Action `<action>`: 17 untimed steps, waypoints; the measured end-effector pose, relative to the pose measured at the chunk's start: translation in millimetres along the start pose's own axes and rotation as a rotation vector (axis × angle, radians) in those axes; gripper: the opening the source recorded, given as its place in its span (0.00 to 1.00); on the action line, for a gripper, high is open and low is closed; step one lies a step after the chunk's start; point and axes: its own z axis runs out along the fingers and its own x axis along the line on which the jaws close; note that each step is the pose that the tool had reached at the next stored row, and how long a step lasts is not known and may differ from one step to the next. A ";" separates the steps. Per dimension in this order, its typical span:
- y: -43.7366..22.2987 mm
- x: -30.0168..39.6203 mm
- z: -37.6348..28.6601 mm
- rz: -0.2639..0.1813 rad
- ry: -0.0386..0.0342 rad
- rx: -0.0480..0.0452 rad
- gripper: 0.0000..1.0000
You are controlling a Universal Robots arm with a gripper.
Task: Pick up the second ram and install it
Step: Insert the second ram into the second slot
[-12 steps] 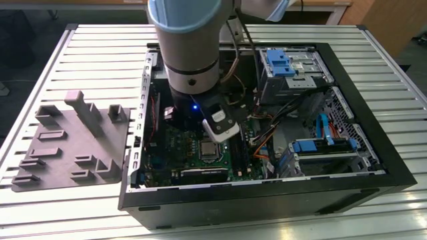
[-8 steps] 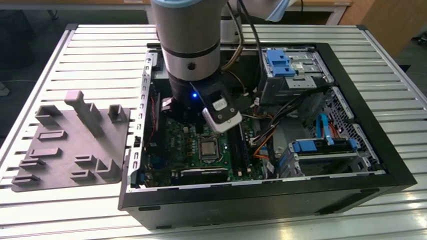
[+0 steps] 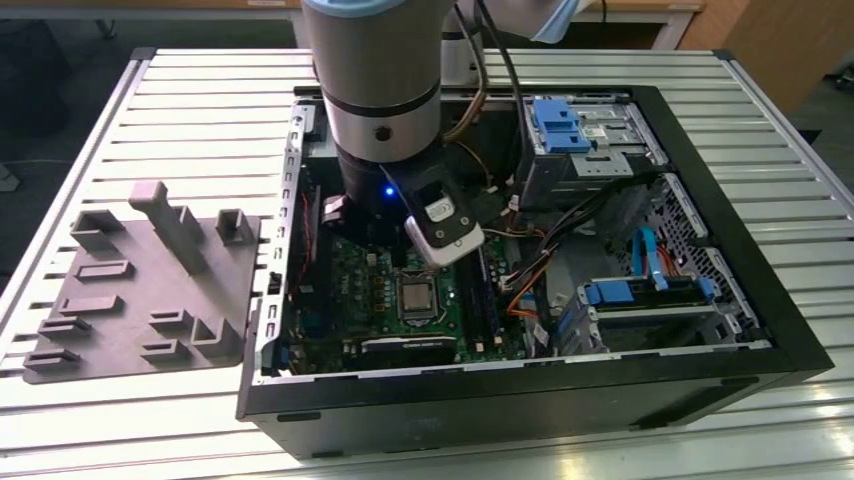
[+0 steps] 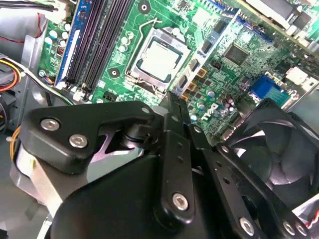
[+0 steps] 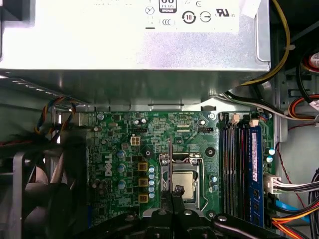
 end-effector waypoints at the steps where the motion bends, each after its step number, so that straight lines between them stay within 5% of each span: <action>1: 0.0 0.0 0.0 0.000 0.0000 0.0000 0.12; 17: 0.1 -5.7 0.3 0.000 -0.0002 0.0000 0.12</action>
